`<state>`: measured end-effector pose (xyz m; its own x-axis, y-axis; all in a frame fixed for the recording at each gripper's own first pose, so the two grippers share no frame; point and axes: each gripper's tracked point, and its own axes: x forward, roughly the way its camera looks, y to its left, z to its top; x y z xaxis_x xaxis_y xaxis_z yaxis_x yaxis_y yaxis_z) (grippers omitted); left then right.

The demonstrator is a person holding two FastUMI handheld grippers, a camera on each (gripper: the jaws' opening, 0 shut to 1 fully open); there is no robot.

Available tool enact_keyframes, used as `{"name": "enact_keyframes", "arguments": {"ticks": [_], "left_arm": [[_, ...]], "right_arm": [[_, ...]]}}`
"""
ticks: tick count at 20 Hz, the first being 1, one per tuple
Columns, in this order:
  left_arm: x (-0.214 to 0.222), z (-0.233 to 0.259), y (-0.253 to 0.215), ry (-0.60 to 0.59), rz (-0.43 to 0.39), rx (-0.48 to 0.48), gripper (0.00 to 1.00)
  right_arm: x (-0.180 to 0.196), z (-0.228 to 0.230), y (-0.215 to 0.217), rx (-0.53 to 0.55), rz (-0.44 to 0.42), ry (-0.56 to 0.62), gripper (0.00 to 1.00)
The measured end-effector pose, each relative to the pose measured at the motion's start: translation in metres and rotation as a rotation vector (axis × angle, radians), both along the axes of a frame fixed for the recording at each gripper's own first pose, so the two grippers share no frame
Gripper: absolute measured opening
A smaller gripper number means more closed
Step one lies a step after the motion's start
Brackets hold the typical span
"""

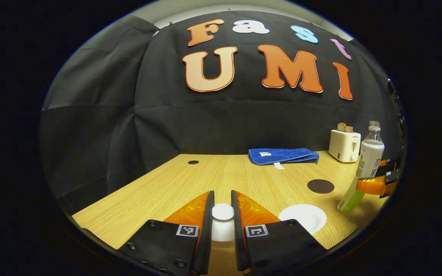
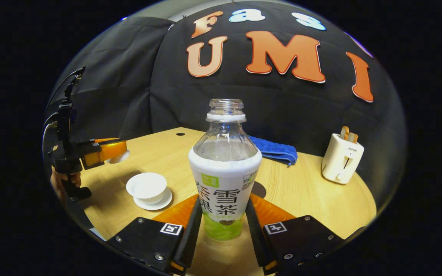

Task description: Open the teacup lid with one hand, grasp the water bottle and pour water into the teacup with the other hand; after pouring, place the water bottle on the coaster and then close the teacup lid.

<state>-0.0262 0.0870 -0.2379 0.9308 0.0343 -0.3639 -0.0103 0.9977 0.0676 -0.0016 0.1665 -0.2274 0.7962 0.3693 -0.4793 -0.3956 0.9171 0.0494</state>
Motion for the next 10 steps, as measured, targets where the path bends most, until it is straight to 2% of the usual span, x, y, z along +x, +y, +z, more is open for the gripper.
{"name": "enact_keyframes", "arguments": {"ticks": [1,2,6,10], "left_arm": [[0.0,0.0,0.004,0.003,0.007,-0.001,0.3],[0.0,-0.001,0.009,0.004,0.015,0.001,0.31],[-0.003,-0.004,0.027,0.008,0.045,0.007,0.3],[-0.004,-0.006,0.04,0.011,0.062,0.001,0.3]], "right_arm": [[0.003,0.001,-0.002,-0.038,0.0,-0.015,0.58],[0.006,0.002,-0.006,-0.083,0.001,-0.033,0.63],[0.019,0.004,-0.019,-0.294,0.007,-0.11,0.63],[0.027,0.002,-0.024,-0.411,0.013,-0.132,0.63]]}}
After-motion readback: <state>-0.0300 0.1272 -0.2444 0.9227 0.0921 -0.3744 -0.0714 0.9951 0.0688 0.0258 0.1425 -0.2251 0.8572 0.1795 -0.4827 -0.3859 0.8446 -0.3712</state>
